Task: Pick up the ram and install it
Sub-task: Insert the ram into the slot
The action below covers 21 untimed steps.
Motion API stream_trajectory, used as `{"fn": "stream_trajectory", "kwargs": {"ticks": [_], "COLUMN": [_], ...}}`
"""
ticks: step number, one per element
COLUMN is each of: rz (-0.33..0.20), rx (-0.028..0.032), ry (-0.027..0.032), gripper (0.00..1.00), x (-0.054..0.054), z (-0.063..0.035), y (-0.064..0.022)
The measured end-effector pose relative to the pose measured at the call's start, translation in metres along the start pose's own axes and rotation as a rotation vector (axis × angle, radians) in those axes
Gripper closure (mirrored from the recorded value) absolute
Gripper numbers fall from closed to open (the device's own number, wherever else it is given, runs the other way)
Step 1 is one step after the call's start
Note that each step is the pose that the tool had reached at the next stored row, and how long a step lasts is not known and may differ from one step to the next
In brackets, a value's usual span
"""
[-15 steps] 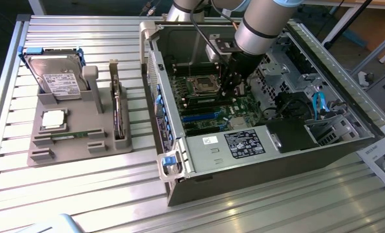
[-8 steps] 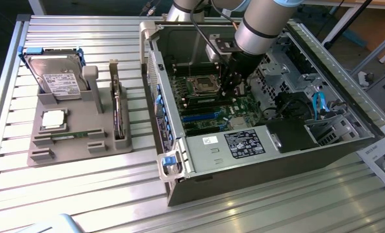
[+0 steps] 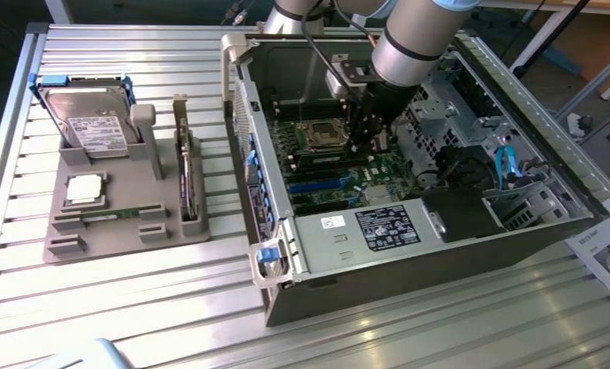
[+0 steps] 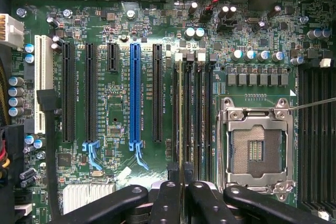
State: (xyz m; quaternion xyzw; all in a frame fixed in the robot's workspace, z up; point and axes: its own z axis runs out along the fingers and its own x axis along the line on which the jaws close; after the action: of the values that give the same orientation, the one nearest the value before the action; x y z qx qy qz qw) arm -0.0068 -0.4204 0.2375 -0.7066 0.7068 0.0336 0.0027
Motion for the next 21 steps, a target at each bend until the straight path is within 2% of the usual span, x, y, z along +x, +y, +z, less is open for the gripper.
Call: {"fn": "stream_trajectory", "kwargs": {"ticks": [21], "rz": [0.004], "rx": [0.0004], "ry": [-0.0002], "gripper": [0.88], "x": [0.0], "z": [0.0004], "y": [-0.0004]}}
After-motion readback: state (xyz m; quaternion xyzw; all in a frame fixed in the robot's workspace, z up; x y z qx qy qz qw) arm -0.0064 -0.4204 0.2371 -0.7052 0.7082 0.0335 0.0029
